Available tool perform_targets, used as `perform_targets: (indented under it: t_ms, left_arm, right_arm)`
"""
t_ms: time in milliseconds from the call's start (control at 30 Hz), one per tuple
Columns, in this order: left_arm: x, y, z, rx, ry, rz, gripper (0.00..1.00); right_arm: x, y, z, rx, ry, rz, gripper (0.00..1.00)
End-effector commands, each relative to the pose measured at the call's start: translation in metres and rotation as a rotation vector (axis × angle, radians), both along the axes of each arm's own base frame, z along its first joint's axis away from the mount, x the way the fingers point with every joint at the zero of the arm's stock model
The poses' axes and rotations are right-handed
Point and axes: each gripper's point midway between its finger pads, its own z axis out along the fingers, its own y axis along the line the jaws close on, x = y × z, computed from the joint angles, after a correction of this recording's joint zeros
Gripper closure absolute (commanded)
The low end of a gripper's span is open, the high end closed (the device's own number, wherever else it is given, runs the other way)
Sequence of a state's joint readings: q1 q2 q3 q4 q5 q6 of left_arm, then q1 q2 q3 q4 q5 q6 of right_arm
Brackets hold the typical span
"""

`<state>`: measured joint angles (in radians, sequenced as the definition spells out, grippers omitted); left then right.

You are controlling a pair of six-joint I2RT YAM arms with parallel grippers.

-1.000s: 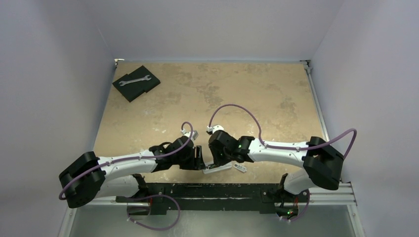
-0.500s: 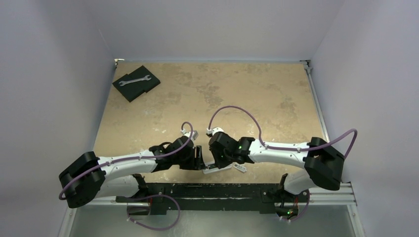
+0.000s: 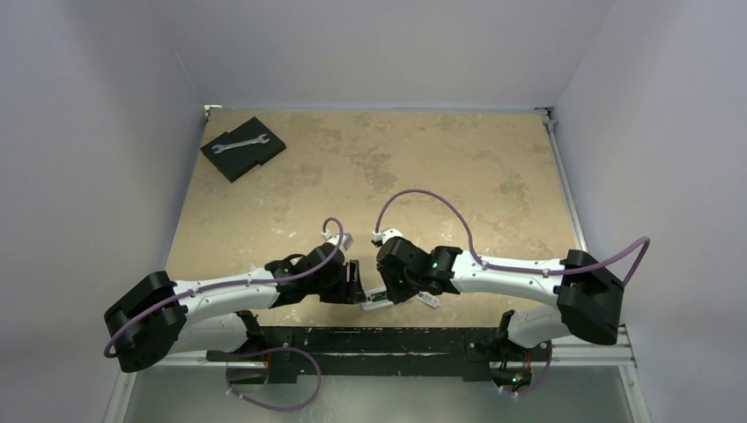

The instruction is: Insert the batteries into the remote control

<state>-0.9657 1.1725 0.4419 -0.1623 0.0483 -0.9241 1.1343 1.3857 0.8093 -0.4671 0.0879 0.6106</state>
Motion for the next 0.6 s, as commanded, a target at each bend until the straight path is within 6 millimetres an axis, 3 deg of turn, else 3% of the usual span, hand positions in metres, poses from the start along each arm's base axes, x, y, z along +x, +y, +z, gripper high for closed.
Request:
perform_targets:
  t_ms: [0,567]
  left_arm:
    - [0.000,0.000,0.002,-0.012,-0.024,-0.006,0.44]
    - [-0.002,-0.004,-0.003,-0.011,-0.009,-0.033,0.44]
  right_arm:
    - [0.006,0.009,0.019,0.038,-0.036,-0.011,0.75]
    - [0.012,0.019,0.010,0.051,-0.031,-0.060,0.70]
